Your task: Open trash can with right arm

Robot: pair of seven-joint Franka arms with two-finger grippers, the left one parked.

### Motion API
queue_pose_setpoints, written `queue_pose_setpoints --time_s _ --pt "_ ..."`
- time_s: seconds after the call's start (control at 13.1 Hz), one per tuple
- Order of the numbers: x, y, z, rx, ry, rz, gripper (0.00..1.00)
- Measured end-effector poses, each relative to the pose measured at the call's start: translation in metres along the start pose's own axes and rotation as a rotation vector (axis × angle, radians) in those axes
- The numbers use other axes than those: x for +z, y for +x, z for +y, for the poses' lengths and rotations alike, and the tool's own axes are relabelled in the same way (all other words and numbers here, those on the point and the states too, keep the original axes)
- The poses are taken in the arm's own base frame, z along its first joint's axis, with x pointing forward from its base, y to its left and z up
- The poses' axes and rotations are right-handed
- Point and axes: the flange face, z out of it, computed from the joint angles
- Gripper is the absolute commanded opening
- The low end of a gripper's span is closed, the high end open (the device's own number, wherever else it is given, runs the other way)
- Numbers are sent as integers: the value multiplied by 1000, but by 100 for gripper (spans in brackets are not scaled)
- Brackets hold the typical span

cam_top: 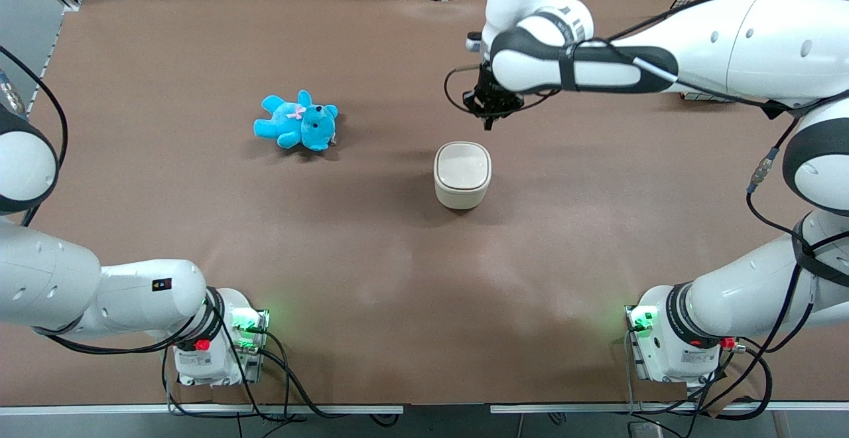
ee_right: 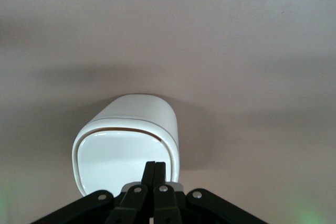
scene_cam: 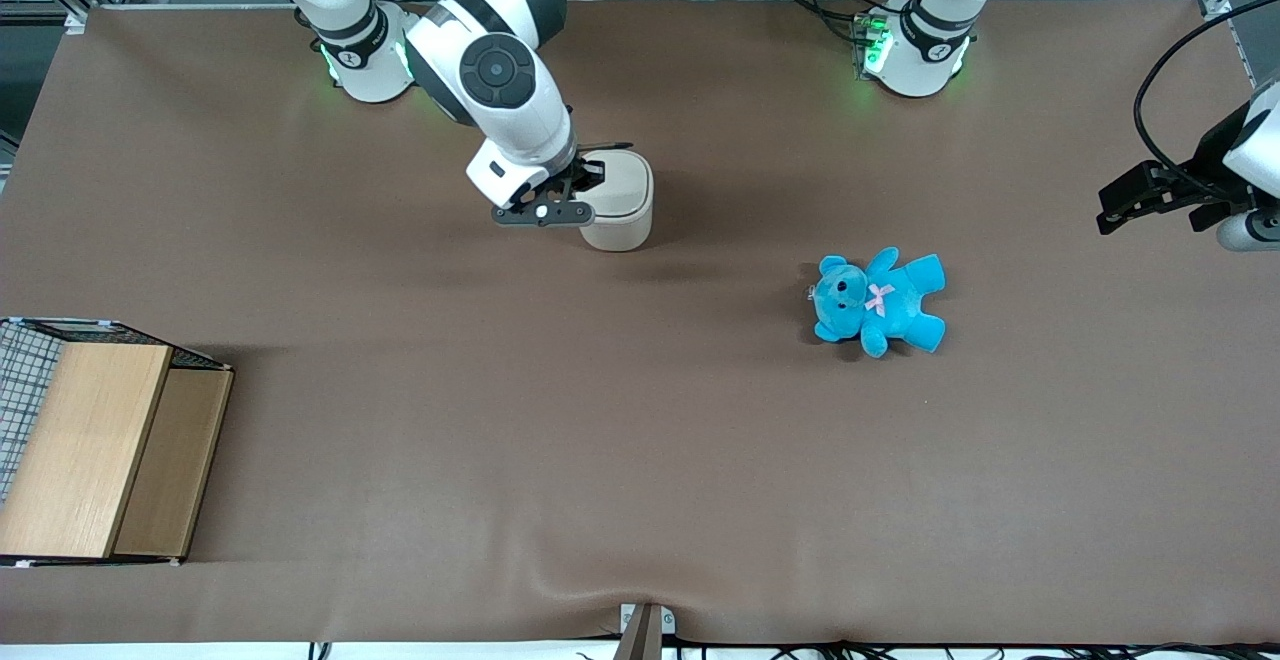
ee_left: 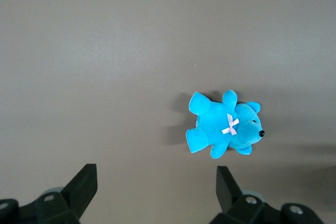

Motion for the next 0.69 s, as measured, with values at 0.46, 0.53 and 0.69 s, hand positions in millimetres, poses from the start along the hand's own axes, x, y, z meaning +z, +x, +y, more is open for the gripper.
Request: queue_pose_setpoints --time_s 0.46,0.53,0.69 --pt "33 -31 -12 -27 -7 -8 0" --pt "37 -33 -12 -27 -5 -5 0" --pt "45 -35 -10 -26 -2 -2 0"
